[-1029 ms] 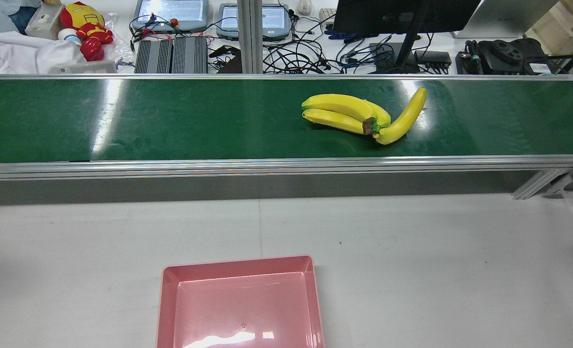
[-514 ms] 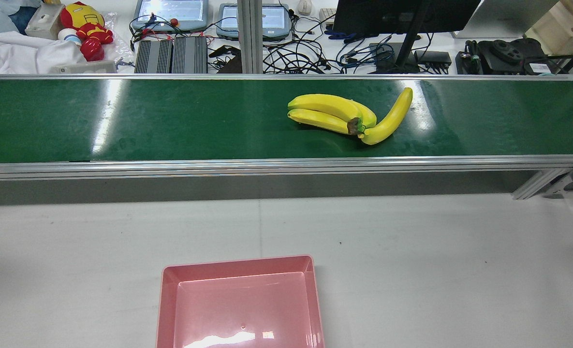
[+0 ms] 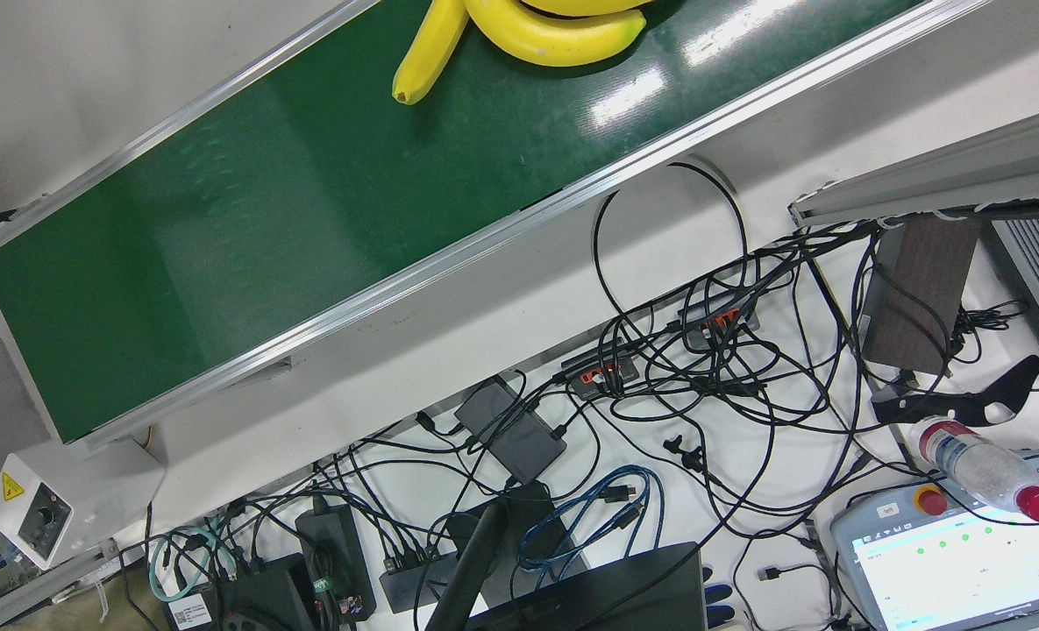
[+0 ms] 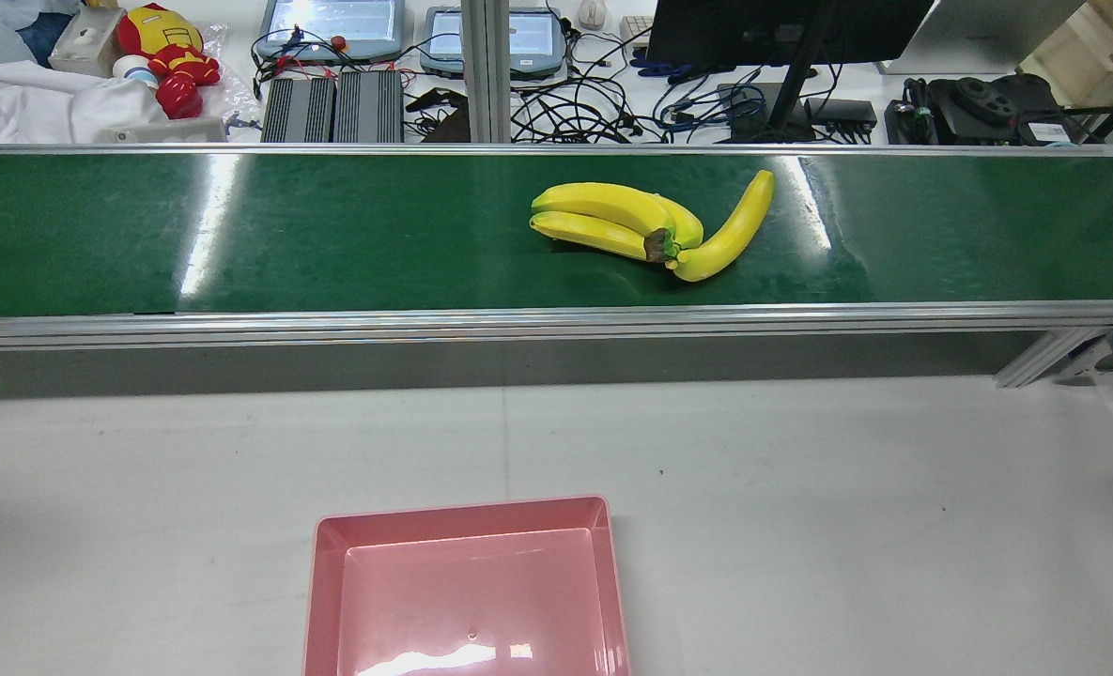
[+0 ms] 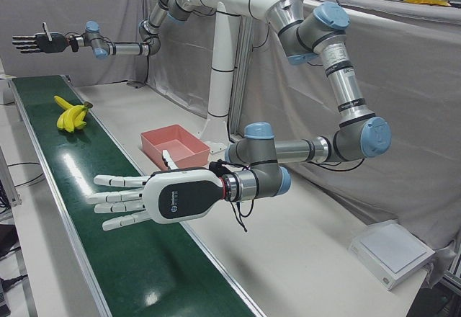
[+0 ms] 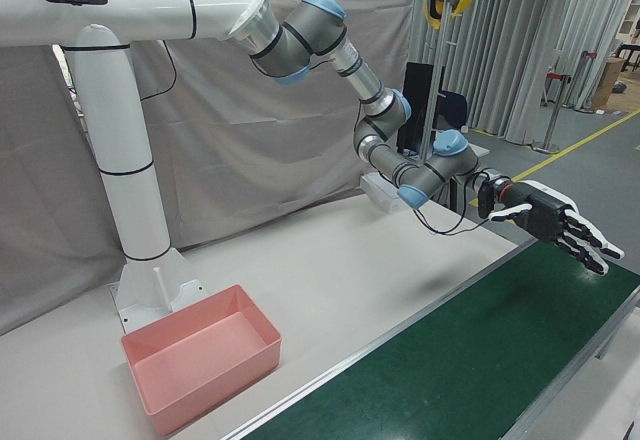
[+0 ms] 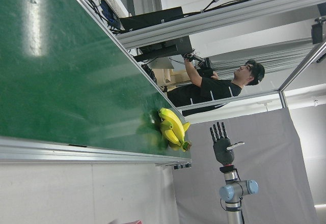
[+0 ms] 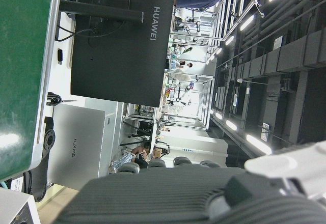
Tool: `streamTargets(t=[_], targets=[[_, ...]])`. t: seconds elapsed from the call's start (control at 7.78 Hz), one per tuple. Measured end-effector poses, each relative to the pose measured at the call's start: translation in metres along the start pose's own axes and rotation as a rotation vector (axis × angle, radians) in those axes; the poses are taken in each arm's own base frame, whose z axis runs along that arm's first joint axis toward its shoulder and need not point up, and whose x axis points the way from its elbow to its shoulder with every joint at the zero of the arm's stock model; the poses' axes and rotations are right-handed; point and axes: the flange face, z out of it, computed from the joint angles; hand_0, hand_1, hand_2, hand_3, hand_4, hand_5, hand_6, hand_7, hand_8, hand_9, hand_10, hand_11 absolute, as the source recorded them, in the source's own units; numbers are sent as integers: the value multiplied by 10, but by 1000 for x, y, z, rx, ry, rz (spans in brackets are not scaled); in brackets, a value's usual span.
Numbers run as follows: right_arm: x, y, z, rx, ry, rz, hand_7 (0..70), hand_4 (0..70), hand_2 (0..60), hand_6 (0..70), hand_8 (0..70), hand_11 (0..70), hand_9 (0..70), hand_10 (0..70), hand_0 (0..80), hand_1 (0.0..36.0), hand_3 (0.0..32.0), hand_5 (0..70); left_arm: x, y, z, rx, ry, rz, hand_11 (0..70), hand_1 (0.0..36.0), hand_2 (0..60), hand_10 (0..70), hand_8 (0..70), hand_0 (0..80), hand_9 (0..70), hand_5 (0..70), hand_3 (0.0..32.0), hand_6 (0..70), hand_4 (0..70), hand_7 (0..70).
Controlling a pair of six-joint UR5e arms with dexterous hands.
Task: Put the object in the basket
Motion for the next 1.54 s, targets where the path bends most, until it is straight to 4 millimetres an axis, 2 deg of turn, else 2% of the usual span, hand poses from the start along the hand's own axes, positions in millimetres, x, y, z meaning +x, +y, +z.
streamTargets(t=[0.51,0.77,1.54], targets=[[0,1,0,-1,0,1,0,0,0,0,0,0,0,0,0,0,0,0,-1,2,2,-3,-2,-3,55,146,0,24,106,603,93,135,28,18,134,67],[0,1,0,-2,0,1,0,0,0,0,0,0,0,0,0,0,0,0,0,2,2,0,-2,-3,56,147,0,24,102,604,91,131,44,16,127,65],[0,2,0,-3,0,1,0,0,0,0,0,0,0,0,0,0,0,0,-7,-1,-1,13,-14,2,70,152,0,33,95,606,87,134,36,12,144,65]])
